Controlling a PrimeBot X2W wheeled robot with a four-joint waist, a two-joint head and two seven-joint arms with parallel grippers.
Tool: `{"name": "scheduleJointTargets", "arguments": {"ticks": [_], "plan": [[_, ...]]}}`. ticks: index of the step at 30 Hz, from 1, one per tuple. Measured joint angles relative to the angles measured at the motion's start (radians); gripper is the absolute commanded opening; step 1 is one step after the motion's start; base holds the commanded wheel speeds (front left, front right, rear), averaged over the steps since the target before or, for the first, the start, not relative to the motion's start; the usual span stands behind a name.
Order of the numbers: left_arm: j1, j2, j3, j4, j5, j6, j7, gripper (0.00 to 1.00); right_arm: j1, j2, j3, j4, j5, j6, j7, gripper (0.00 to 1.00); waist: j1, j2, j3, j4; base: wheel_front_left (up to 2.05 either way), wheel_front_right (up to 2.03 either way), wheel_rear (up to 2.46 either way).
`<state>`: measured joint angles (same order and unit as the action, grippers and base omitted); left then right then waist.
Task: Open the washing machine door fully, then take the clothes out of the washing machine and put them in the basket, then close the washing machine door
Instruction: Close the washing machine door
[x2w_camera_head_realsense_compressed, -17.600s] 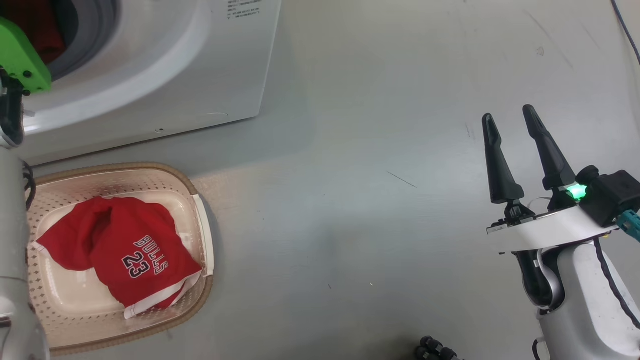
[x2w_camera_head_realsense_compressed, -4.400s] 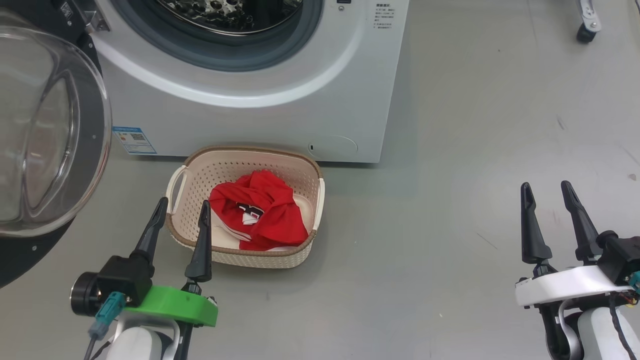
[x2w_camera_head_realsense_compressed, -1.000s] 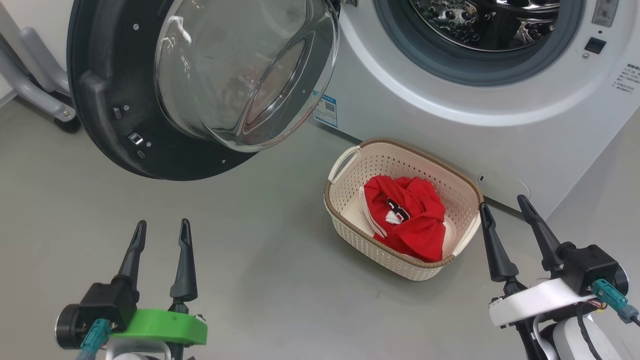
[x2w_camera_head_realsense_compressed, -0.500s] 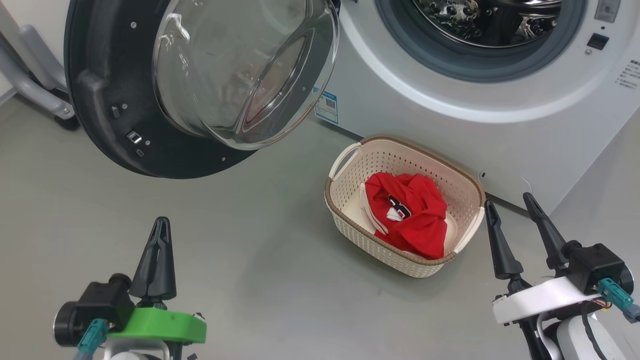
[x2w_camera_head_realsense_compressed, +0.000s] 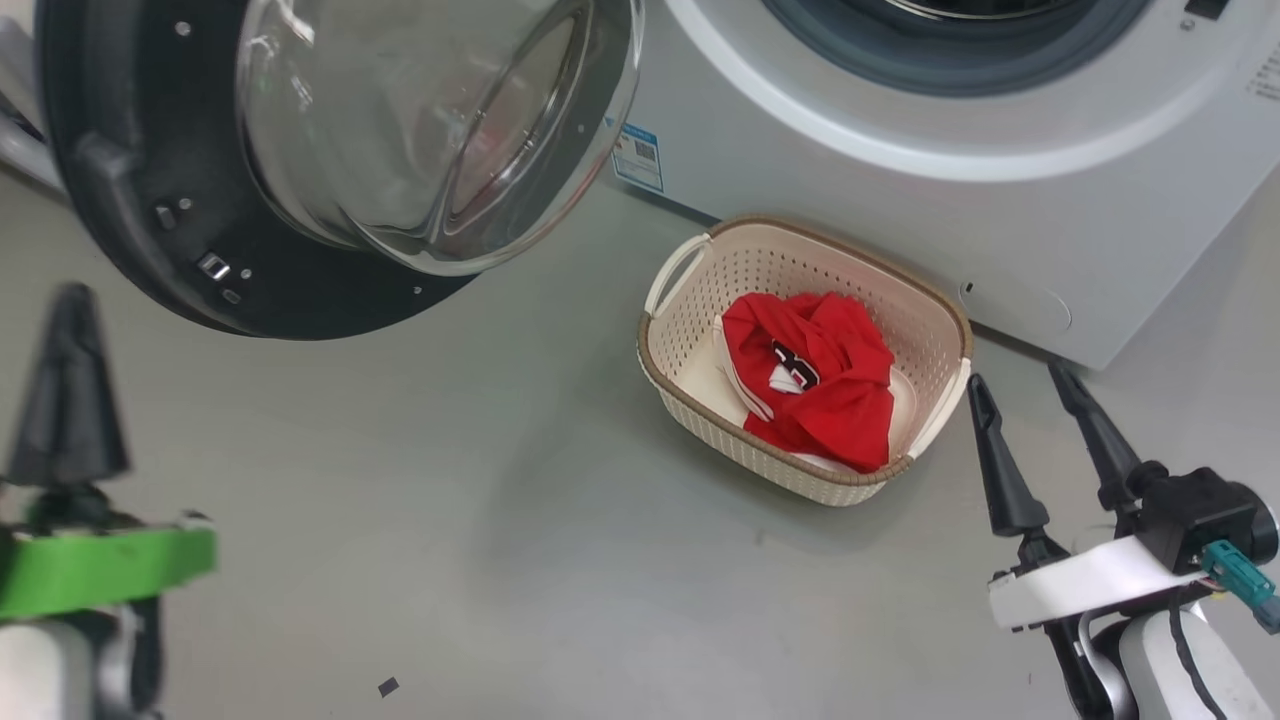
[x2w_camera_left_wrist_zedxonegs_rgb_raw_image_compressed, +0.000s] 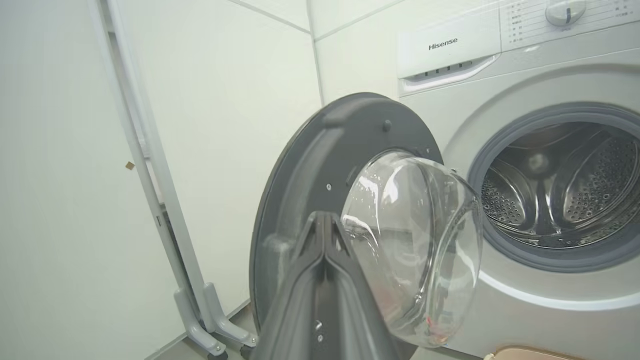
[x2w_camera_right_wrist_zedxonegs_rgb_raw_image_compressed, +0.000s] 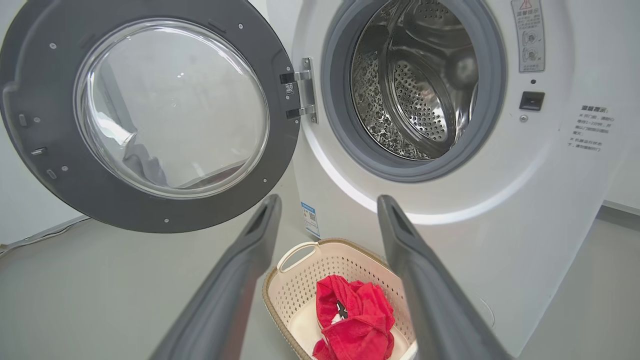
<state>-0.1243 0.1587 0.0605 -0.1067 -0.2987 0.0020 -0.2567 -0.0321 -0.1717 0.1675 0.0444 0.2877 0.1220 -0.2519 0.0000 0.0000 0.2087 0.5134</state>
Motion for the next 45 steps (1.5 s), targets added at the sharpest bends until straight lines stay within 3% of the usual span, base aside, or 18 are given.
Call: {"name": "scheduleJointTargets", "arguments": {"ticks": [5, 10, 16, 21, 25, 28, 38, 45], "plan": [[-0.074, 0.022, 0.118, -0.057, -0.102, 0.000, -0.001, 0.00, -0.025, -0.022, 0.022, -0.025, -0.019, 0.000, 0.006, 1.00, 0.0000, 0.0000, 0.048, -0.021, 0.00, 0.00, 0.00], [-0.169, 0.103, 0.222, -0.076, -0.166, 0.000, 0.019, 0.00, -0.042, -0.042, 0.029, -0.038, -0.019, 0.000, 0.010, 1.00, 0.0000, 0.0000, 0.099, -0.046, 0.00, 0.00, 0.00], [-0.275, 0.154, 0.351, -0.029, -0.293, 0.003, 0.082, 0.00, -0.059, -0.063, 0.029, -0.044, -0.019, 0.000, 0.015, 1.00, 0.0000, 0.0000, 0.145, -0.073, 0.00, 0.00, 0.00], [-0.369, 0.173, 0.500, 0.068, -0.463, 0.048, 0.155, 0.00, -0.085, -0.075, 0.043, -0.045, -0.018, 0.000, 0.015, 1.00, 0.0000, 0.0000, 0.178, -0.108, 0.00, 0.00, 0.00], [-0.423, 0.214, 0.595, 0.143, -0.526, 0.079, 0.208, 0.00, -0.102, -0.078, 0.048, -0.046, -0.015, 0.000, 0.015, 1.00, 0.0000, 0.0000, 0.197, -0.137, 0.00, 0.00, 0.00], [-0.465, 0.210, 0.655, 0.220, -0.587, 0.107, 0.250, 0.00, -0.107, -0.083, 0.048, -0.045, -0.014, 0.000, 0.015, 1.00, 0.0000, 0.0000, 0.211, -0.156, 0.00, 0.00, 0.00], [-0.620, 0.147, 0.803, 0.435, -0.800, 0.126, 0.368, 0.00, -0.113, -0.088, 0.071, -0.030, 0.007, 0.000, 0.013, 1.00, 0.0000, 0.0000, 0.230, -0.194, 0.00, 0.00, 0.00], [-0.669, 0.142, 0.844, 0.581, -0.818, 0.126, 0.446, 0.00, -0.123, -0.090, 0.070, -0.021, 0.011, 0.000, 0.011, 1.00, 0.0000, 0.0000, 0.228, -0.205, 0.00, 0.00, 0.00]]}}
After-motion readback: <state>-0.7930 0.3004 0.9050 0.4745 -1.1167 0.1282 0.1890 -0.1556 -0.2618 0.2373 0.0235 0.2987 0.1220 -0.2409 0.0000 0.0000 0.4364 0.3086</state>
